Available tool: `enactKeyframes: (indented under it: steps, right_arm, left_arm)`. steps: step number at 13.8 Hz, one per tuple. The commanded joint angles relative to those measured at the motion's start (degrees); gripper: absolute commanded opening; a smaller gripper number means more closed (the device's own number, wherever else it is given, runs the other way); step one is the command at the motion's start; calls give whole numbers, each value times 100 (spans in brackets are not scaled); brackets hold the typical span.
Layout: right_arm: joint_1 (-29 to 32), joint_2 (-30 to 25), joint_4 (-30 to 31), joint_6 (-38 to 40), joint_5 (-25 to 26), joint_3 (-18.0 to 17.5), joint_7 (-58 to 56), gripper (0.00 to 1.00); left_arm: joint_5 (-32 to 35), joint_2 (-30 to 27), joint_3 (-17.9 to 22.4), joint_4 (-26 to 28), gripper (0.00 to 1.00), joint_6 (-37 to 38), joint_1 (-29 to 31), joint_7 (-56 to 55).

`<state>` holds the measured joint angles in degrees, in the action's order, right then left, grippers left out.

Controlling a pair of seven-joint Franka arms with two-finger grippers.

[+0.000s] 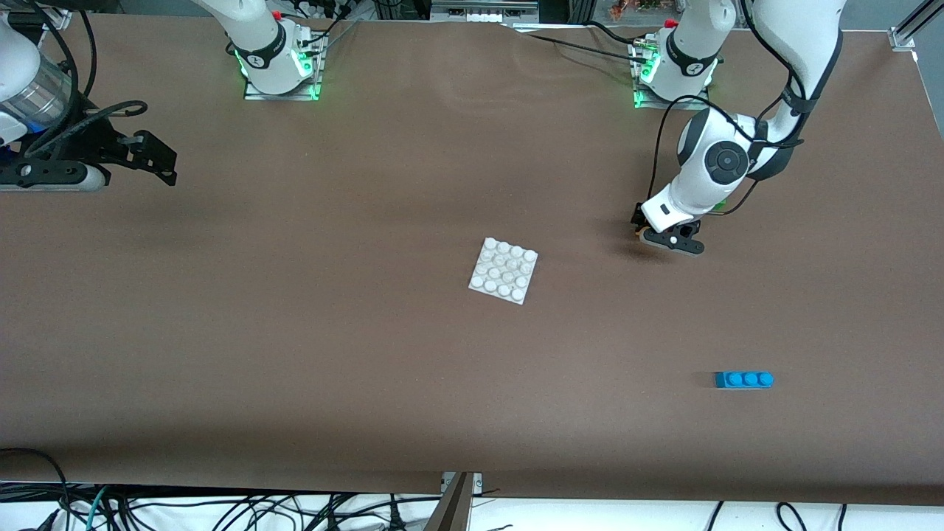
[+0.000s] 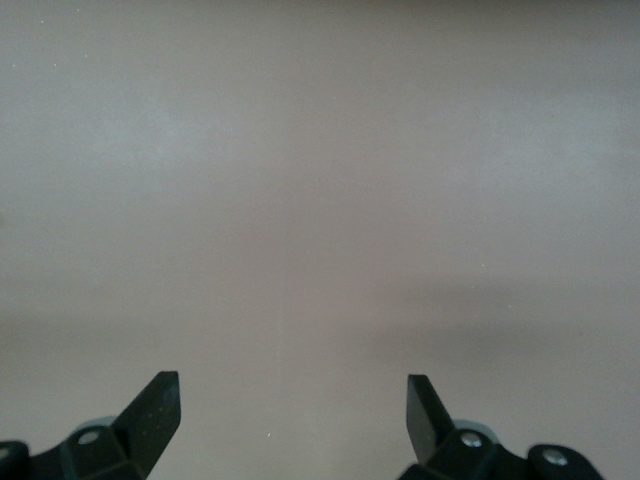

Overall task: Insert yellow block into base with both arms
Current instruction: 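Close the left gripper on the yellow block and lift it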

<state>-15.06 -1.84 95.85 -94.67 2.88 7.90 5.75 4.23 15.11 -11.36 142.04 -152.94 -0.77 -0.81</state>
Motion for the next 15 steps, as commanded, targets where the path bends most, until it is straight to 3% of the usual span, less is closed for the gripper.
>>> enactKeyframes:
  steps: [1,6,11,15]
  right_arm:
    - [55,34,-102,45,-16,-17,-13,100]
    - [82,34,-102,37,-16,18,-30,100]
    - [82,34,-102,19,-16,27,-48,100]
    - [99,34,-102,10,-16,27,-65,100]
  left_arm:
    - [95,-165,-7,-36,26,88,-11,2]
    - [87,-350,-156,-474,27,641,-11,-59]
    - [25,-150,-612,-2107,27,2644,-55,-620]
    - [25,342,-754,-3277,26,3349,-387,-1087]
